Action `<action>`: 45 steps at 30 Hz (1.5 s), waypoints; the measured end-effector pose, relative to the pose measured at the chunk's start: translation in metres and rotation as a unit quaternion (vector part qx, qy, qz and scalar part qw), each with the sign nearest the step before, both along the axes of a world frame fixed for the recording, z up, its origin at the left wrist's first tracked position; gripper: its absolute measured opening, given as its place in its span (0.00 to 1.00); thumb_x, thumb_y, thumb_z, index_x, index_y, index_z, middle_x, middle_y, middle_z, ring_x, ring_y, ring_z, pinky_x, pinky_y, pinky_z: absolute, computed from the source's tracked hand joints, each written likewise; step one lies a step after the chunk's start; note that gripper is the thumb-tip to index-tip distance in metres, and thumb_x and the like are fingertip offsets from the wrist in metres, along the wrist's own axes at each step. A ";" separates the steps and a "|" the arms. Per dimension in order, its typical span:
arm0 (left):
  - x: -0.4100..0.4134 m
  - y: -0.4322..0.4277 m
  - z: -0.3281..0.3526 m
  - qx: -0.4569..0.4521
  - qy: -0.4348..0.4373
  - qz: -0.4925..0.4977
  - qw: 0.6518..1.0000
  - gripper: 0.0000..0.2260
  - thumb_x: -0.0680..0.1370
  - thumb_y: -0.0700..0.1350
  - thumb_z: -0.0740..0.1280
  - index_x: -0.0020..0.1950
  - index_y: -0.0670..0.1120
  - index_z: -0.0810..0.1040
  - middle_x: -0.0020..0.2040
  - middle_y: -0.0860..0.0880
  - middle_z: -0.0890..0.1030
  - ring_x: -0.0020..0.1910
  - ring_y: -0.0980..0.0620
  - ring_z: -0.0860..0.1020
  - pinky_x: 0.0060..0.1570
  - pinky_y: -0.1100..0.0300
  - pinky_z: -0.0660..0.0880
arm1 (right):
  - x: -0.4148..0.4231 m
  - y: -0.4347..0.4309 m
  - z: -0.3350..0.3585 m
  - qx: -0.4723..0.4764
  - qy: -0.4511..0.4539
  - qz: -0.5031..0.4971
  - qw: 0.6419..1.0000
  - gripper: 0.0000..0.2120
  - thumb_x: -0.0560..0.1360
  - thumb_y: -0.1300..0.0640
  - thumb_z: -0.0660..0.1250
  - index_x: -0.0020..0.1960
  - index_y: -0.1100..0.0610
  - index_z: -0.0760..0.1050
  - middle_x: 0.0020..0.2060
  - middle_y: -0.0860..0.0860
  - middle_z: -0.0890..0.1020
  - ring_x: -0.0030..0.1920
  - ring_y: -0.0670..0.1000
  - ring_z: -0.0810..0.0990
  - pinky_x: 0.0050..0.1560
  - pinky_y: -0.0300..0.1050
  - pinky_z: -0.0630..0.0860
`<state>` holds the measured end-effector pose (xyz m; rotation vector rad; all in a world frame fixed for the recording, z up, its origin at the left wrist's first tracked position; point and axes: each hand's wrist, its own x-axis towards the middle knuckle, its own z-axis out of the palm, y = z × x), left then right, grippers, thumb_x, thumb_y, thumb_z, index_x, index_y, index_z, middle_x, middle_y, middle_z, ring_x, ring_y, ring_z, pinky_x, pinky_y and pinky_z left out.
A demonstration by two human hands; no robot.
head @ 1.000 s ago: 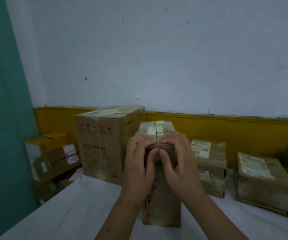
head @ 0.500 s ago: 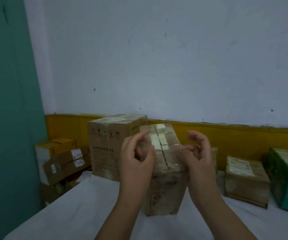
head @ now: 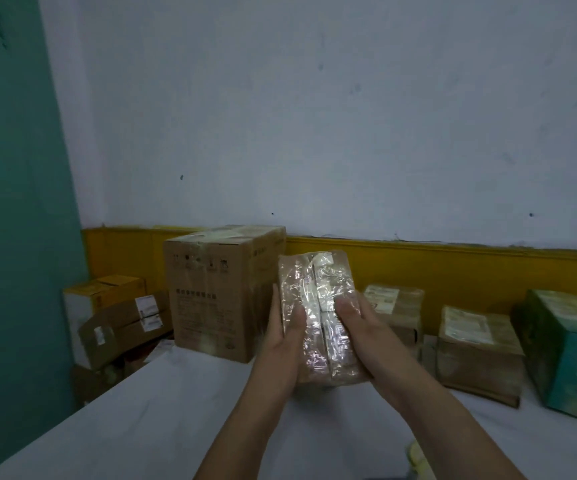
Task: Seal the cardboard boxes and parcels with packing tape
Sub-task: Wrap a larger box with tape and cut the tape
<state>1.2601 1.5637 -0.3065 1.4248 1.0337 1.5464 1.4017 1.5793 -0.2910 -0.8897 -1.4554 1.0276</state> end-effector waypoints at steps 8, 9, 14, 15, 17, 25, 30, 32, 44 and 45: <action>-0.001 0.009 -0.031 0.032 -0.060 -0.025 0.997 0.25 0.80 0.51 0.61 0.77 0.56 0.63 0.68 0.55 0.77 0.61 0.60 0.79 0.50 0.66 0.78 | -0.010 0.005 -0.032 0.047 -0.050 -0.034 0.997 0.35 0.73 0.32 0.64 0.76 0.35 0.55 0.72 0.42 0.71 0.70 0.46 0.72 0.70 0.54 0.71; -0.002 0.009 -0.035 0.035 -0.060 -0.023 0.997 0.25 0.80 0.51 0.61 0.78 0.56 0.63 0.69 0.55 0.76 0.62 0.60 0.78 0.50 0.67 0.77 | -0.011 0.007 -0.036 0.053 -0.057 -0.040 0.996 0.35 0.73 0.32 0.64 0.77 0.36 0.55 0.71 0.42 0.72 0.70 0.45 0.71 0.70 0.55 0.70; -0.004 0.011 -0.048 0.032 -0.052 -0.036 0.997 0.24 0.80 0.49 0.61 0.75 0.58 0.62 0.67 0.60 0.76 0.62 0.64 0.77 0.52 0.68 0.76 | -0.012 0.006 -0.047 0.047 -0.033 -0.036 0.998 0.34 0.75 0.36 0.65 0.77 0.37 0.56 0.71 0.41 0.71 0.70 0.43 0.71 0.71 0.54 0.70; -0.004 0.011 -0.051 0.030 -0.050 -0.037 0.998 0.25 0.79 0.49 0.63 0.75 0.59 0.62 0.66 0.60 0.77 0.62 0.63 0.77 0.53 0.66 0.77 | -0.012 0.005 -0.048 0.037 -0.028 -0.029 0.998 0.35 0.74 0.34 0.66 0.77 0.36 0.55 0.72 0.41 0.70 0.70 0.42 0.71 0.71 0.53 0.70; -0.006 0.012 -0.057 0.029 -0.037 -0.022 0.999 0.28 0.77 0.48 0.67 0.76 0.58 0.62 0.65 0.58 0.79 0.63 0.59 0.78 0.57 0.61 0.78 | -0.014 0.005 -0.051 0.024 -0.032 -0.019 0.999 0.37 0.71 0.29 0.64 0.76 0.32 0.53 0.74 0.40 0.66 0.72 0.43 0.68 0.72 0.54 0.69; -0.013 0.014 -0.067 0.043 -0.011 0.070 0.997 0.33 0.70 0.60 0.74 0.70 0.55 0.65 0.66 0.53 0.75 0.60 0.62 0.77 0.50 0.66 0.78 | -0.016 0.011 -0.055 -0.007 -0.046 -0.045 0.998 0.42 0.65 0.19 0.56 0.75 0.33 0.57 0.75 0.42 0.65 0.74 0.46 0.65 0.73 0.57 0.65; -0.007 0.009 -0.065 0.077 -0.025 0.087 0.993 0.19 0.72 0.55 0.67 0.60 0.56 0.66 0.63 0.52 0.74 0.56 0.66 0.77 0.47 0.69 0.76 | -0.015 0.011 -0.040 -0.109 -0.012 -0.062 0.992 0.36 0.65 0.30 0.69 0.66 0.48 0.68 0.57 0.47 0.81 0.55 0.48 0.82 0.58 0.50 0.79; -0.003 0.008 -0.065 0.099 -0.013 0.082 0.992 0.22 0.74 0.55 0.66 0.66 0.60 0.65 0.66 0.58 0.71 0.61 0.66 0.74 0.52 0.70 0.75 | -0.018 0.012 -0.036 -0.146 0.006 -0.061 0.987 0.30 0.70 0.39 0.74 0.65 0.49 0.67 0.54 0.49 0.82 0.51 0.50 0.84 0.55 0.53 0.80; -0.006 0.008 -0.064 0.136 0.074 0.118 0.981 0.14 0.77 0.52 0.65 0.61 0.52 0.73 0.61 0.50 0.69 0.59 0.70 0.70 0.54 0.78 0.67 | -0.027 0.011 -0.025 -0.164 -0.012 -0.111 0.980 0.21 0.76 0.47 0.69 0.63 0.52 0.66 0.52 0.50 0.81 0.52 0.52 0.81 0.54 0.55 0.80; -0.006 0.008 -0.062 0.140 0.080 0.121 0.980 0.13 0.77 0.52 0.65 0.60 0.52 0.73 0.60 0.50 0.69 0.58 0.71 0.71 0.53 0.79 0.67 | -0.027 0.012 -0.024 -0.162 -0.009 -0.106 0.981 0.20 0.77 0.48 0.68 0.64 0.53 0.66 0.52 0.51 0.81 0.51 0.53 0.82 0.56 0.56 0.80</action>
